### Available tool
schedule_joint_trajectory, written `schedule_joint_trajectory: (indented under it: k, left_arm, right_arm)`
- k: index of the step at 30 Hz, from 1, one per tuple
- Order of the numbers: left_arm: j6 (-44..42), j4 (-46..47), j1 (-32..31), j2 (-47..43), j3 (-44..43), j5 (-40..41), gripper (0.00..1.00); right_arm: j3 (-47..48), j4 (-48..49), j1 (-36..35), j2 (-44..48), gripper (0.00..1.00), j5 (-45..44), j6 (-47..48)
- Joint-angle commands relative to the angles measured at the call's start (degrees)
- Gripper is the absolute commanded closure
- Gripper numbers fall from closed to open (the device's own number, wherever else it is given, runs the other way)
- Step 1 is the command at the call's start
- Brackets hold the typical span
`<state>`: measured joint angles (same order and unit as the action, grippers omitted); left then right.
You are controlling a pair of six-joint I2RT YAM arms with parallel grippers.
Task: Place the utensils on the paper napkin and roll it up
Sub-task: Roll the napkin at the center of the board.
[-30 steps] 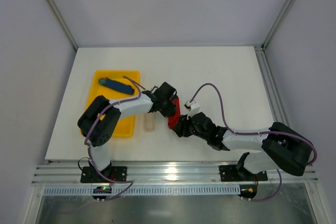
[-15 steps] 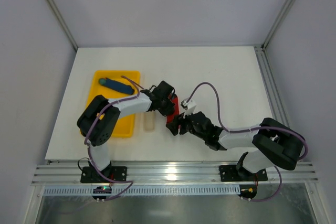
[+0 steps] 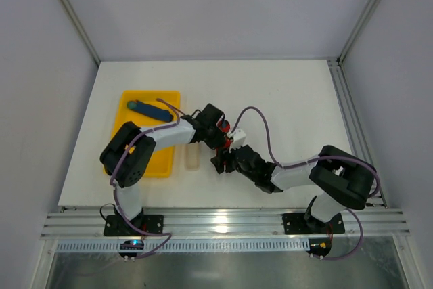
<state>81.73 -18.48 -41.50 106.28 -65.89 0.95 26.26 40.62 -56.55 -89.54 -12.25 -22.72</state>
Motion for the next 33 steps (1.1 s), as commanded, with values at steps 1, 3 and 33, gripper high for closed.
schedule_joint_trajectory:
  k: [1, 3, 33]
  left_arm:
    - [0.71, 0.99, 0.27, 1.04, -1.0, -0.25, 1.0]
    - [0.62, 0.9, 0.27, 1.12, -1.26, -0.16, 1.0]
    - [-20.64, -6.66, 2.65, 4.12, -15.5, 1.33, 0.83]
  right_arm:
    - [3.35, 0.44, -0.84, -0.81, 0.37, -6.73, 0.05]
    - [3.53, 0.42, -0.93, -1.43, 0.38, -7.26, -0.22]
    - [-7.19, 22.84, -0.57, -9.69, 0.96, -4.18, -24.91]
